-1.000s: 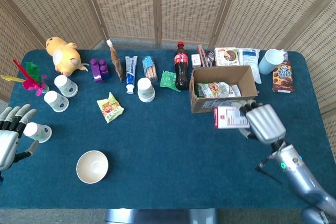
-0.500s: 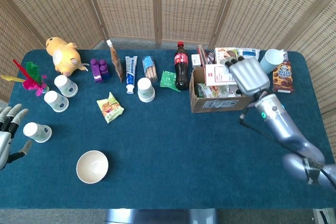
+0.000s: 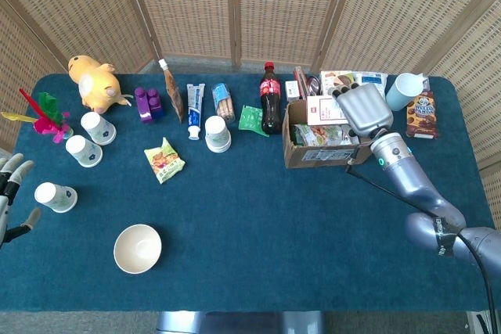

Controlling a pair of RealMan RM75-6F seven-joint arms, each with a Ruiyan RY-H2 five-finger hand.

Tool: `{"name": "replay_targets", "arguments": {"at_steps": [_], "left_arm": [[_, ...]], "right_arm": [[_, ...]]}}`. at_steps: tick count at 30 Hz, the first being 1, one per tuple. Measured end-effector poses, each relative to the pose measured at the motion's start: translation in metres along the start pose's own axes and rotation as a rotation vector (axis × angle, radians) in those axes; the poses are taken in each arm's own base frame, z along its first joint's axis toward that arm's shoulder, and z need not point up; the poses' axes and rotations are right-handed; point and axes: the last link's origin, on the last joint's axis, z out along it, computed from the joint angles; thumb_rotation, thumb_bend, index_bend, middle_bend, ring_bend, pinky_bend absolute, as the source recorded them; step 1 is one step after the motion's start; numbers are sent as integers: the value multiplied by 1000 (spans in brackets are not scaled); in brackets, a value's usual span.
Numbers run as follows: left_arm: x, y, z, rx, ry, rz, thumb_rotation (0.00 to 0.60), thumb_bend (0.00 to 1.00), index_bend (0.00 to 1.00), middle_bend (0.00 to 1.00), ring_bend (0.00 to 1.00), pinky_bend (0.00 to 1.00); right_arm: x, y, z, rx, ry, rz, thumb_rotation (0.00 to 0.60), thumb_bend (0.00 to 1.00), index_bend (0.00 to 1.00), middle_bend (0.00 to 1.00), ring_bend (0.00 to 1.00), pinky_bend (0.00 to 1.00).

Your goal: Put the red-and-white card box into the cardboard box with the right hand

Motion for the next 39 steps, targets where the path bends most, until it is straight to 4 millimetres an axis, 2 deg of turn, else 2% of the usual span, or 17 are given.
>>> {"name": "replay_targets", "arguments": {"at_steps": [2,4,7,9,10,12,18,21,24,27,34,39], "left_arm": [[0,0,0,-1,2,0,600,377,106,0,0,0],[1,0,-1,0,3,2,600,378,106,0,0,0],[0,0,-1,2,2,1,600,377,106,0,0,0],[0,1,-1,1,2,0,600,377,106,0,0,0],[0,1,-1,-1,2,0,600,377,106,0,0,0],[0,2,-1,-4,3,0,600,377,106,0,0,0],[0,5,-2,-19,-2,2,600,376,106,0,0,0],[1,5,-3,-20,1,-1,600,377,106,0,0,0],[2,6,-4,-26,5,-7,600,377,106,0,0,0],[2,7,-5,-34,4,-10,600,377,106,0,0,0],[0,8,-17,-39,0,-25,600,377,106,0,0,0],[0,9,-25,-43,3,-27,600,377,106,0,0,0]], "right_arm": [[-3,0,-1,5,-27,20,600,368,122,242,318,563],[-4,0,-3,13,-50,22,600,373,8,104,192,523],[-3,-1,-8,28,-77,18,600,376,0,19,91,479],[-2,-1,-12,33,-92,21,600,330,0,1,27,436],[-2,-1,-14,35,-98,30,600,275,0,0,6,402],[-1,-1,-17,35,-100,50,600,205,0,0,0,350],[6,3,-24,20,-33,87,600,190,0,0,0,314],[10,9,-36,3,48,135,599,172,0,0,0,265],[9,20,-57,-17,146,165,598,164,0,0,0,214],[-2,34,-86,-30,229,186,592,161,0,0,0,210],[-51,64,-167,-111,260,264,532,154,0,0,0,210],[-77,74,-211,-160,253,262,524,150,0,0,0,210]]}}
